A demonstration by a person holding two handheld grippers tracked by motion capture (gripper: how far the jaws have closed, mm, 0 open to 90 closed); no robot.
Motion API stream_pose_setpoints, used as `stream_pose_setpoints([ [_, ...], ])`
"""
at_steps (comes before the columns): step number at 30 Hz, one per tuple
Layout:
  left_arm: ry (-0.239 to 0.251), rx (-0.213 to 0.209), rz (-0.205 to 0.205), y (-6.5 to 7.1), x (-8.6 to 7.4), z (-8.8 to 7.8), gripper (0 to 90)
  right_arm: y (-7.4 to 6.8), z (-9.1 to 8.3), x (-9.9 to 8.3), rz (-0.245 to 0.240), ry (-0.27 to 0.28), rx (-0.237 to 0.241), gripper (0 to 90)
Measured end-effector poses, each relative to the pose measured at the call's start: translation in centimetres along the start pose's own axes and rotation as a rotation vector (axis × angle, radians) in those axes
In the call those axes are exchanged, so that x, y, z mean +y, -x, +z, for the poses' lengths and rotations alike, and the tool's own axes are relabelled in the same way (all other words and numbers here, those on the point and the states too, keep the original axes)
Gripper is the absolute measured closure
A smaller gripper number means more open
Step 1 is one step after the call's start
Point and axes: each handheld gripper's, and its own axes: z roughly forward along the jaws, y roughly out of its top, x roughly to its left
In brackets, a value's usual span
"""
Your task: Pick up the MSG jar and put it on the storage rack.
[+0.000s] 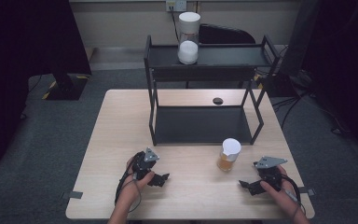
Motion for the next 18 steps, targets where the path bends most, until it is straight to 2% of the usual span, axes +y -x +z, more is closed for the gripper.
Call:
stream_pose_setpoints([
  [2,-0.015,-0.005,-0.005,0.0,-0.1,0.1,2.1,0.0,0.0,0.0,0.000,0.000,0.000,0.0],
  [7,0.010,0.004,-0.009,0.2,-0.9,0.1,1.1,0.0,0.0,0.0,0.000,0.000,0.000,0.0],
  [12,0.065,0.002,-0.011,0.3,-2.3,0.1,0.0,0.0,0.0,0.0,0.000,0.000,0.000,0.0],
  [18,0.066,0.002,-0.011,0.3,-2.3,0.1,0.0,0.0,0.0,0.0,0.000,0.000,0.000,0.0],
])
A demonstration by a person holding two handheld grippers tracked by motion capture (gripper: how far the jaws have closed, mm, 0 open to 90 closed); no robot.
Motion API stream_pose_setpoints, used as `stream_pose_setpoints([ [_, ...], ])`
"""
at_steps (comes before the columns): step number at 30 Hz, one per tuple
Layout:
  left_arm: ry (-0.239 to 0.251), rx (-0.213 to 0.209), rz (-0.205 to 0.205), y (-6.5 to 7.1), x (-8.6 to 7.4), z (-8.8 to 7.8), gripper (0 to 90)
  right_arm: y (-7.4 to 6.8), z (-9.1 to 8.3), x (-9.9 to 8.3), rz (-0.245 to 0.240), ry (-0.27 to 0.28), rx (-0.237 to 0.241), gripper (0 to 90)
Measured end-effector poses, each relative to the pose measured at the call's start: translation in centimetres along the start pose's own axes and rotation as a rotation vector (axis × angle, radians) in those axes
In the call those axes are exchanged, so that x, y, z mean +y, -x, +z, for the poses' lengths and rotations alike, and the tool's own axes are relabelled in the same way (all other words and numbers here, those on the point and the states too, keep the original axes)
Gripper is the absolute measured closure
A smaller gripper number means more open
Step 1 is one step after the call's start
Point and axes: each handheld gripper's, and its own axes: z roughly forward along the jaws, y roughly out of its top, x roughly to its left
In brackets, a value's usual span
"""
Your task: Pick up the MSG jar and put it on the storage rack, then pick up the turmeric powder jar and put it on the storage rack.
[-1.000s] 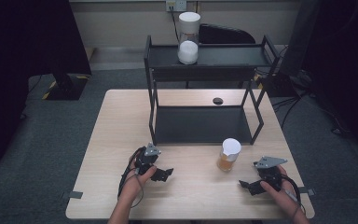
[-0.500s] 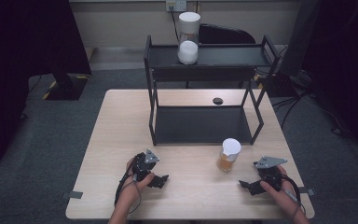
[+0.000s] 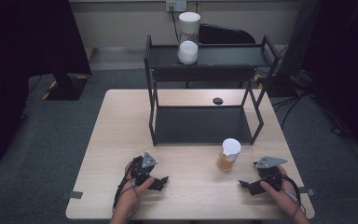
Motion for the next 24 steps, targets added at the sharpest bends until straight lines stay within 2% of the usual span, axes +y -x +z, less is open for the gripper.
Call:
stream_pose_setpoints([
  [13,0.001,0.001,-0.001,0.0,0.0,0.0,0.0,0.1,0.1,0.1,-0.004,0.000,0.003,0.0],
  [16,0.001,0.000,0.000,0.0,0.0,0.0,0.0,0.1,0.0,0.7,-0.018,-0.015,-0.001,1.8],
  [18,0.001,0.001,-0.001,0.0,0.0,0.0,0.0,0.1,0.0,1.0,-0.013,-0.007,-0.013,1.7],
  [24,0.001,0.001,-0.001,0.0,0.0,0.0,0.0,0.4,-0.6,2.3,-0.015,0.027,-0.009,1.5],
])
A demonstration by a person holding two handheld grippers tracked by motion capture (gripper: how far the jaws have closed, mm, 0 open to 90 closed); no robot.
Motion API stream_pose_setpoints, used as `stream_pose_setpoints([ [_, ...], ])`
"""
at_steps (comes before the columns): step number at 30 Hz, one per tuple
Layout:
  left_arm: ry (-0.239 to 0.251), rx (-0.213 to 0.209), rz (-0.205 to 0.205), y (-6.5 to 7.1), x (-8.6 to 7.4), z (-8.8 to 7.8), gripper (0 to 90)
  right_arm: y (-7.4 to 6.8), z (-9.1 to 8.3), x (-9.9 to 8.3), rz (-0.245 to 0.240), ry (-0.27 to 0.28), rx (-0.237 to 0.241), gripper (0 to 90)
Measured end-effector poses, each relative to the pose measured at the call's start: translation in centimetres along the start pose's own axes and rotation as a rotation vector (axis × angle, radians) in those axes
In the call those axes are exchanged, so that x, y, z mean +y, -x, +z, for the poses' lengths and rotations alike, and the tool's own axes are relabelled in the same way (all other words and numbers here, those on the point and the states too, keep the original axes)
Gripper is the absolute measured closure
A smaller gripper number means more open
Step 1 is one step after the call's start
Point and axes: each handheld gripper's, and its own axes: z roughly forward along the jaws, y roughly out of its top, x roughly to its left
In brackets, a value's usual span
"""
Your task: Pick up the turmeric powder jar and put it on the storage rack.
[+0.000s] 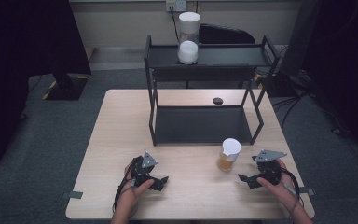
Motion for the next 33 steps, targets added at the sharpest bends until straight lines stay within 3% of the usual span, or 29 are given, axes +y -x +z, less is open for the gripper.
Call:
stream_pose_setpoints([
  [11,0.000,0.000,0.000,0.0,0.0,0.0,0.0,0.1,0.2,1.9,0.013,0.063,0.031,1.2],
  [21,0.000,0.000,0.000,0.0,0.0,0.0,0.0,-0.7,2.0,3.2,0.017,0.096,0.068,2.5],
  [28,0.000,0.000,0.000,0.0,0.0,0.0,0.0,-0.8,3.2,3.1,0.033,0.165,0.092,21.9],
  [33,0.000,0.000,0.000,0.0,0.0,0.0,0.0,-0.7,3.6,2.9,0.019,0.189,0.093,28.9],
])
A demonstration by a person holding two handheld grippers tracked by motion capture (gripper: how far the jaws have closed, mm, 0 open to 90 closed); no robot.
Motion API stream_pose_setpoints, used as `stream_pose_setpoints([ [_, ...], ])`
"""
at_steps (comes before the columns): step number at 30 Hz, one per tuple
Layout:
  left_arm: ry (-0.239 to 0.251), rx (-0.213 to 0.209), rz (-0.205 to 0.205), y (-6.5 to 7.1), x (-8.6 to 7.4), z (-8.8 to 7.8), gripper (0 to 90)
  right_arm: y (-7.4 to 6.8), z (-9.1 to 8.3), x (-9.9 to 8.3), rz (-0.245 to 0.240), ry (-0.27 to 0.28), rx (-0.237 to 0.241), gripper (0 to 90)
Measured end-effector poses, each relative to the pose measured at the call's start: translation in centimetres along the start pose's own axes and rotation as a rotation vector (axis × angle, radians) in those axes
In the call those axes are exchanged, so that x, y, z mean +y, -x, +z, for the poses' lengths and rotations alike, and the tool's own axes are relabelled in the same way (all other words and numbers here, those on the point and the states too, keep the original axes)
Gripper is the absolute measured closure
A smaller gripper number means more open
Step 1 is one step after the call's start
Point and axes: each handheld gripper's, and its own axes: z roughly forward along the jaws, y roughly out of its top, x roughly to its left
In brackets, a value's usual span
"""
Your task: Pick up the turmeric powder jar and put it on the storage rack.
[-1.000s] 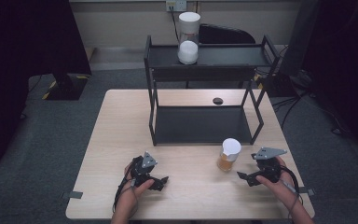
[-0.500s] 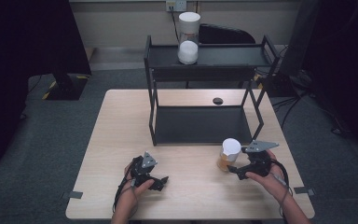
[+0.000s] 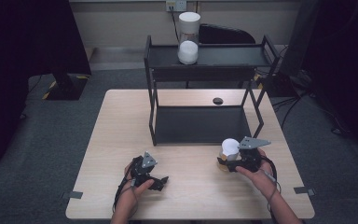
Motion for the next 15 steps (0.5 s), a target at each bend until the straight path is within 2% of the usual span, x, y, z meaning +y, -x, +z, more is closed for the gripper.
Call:
stream_pose_setpoints([
  [8,0.000,0.000,0.000,0.0,0.0,0.0,0.0,0.4,-0.1,0.3,0.012,-0.004,0.006,30.3],
  [15,0.000,0.000,0.000,0.0,0.0,0.0,0.0,0.7,-0.2,1.7,0.026,-0.015,0.007,30.5],
])
